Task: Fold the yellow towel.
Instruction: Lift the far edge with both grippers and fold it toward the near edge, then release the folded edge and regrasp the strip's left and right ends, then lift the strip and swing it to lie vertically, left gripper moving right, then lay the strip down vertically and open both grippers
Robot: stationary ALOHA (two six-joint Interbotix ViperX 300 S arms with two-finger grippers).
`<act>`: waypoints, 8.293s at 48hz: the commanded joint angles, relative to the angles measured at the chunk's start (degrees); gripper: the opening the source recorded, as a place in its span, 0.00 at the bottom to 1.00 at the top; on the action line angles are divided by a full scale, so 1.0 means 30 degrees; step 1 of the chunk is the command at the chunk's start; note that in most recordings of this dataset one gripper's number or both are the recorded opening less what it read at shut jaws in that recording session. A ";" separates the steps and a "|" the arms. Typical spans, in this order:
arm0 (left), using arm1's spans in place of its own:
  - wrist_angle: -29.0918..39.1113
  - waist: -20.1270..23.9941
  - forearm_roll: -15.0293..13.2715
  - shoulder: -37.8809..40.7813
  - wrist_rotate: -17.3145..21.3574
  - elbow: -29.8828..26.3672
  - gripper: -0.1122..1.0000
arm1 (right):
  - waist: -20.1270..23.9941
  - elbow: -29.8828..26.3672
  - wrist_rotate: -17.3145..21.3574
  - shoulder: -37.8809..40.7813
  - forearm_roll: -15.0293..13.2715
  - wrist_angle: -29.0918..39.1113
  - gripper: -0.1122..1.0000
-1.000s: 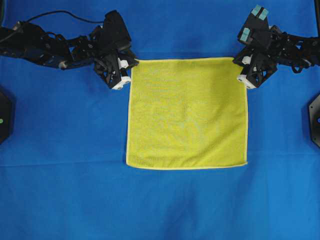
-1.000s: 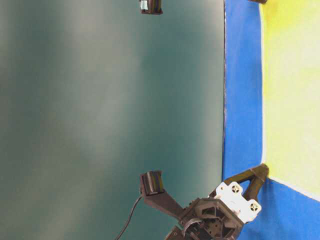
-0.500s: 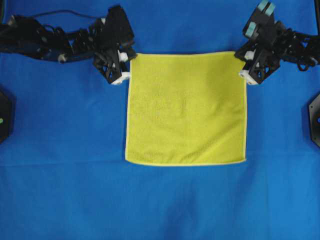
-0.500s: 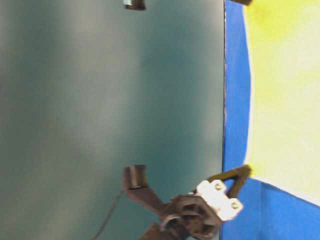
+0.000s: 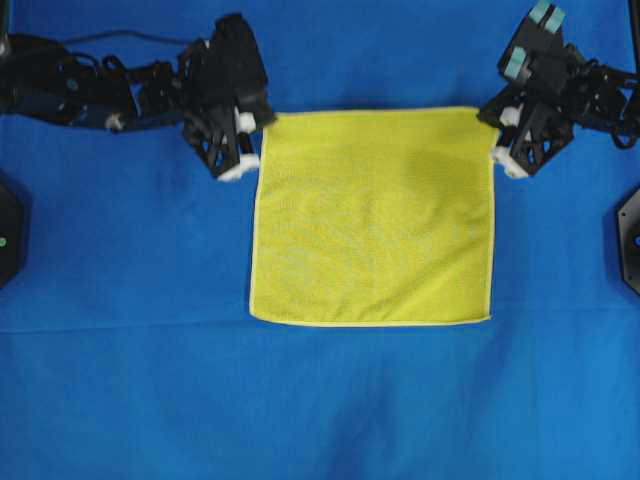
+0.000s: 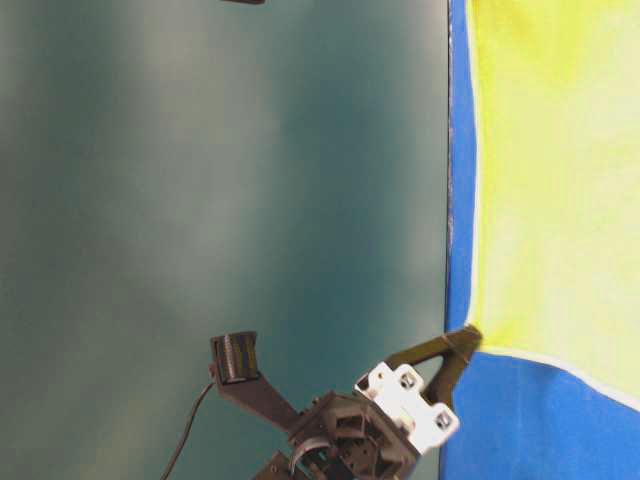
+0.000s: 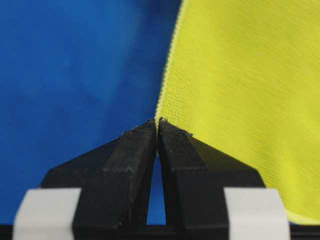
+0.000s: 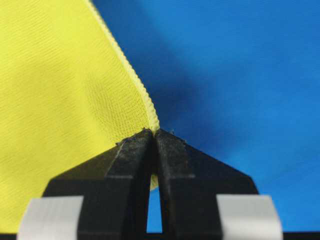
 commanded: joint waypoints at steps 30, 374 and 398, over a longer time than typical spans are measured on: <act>0.3223 -0.7500 -0.0029 -0.0879 -0.1699 0.0088 0.12 | 0.9434 0.0352 0.7324 -0.1846 0.0557 0.2461 0.12; -0.1230 -1.0723 -0.0088 0.3135 -0.1553 -0.5098 0.49 | 0.0703 -0.7002 1.0898 0.5479 -1.0488 -0.1846 0.48; 0.2168 -1.0371 -0.0088 -0.1143 -0.1553 -0.3223 0.80 | 0.0674 -0.5654 1.0928 0.1641 -1.0488 0.0234 0.68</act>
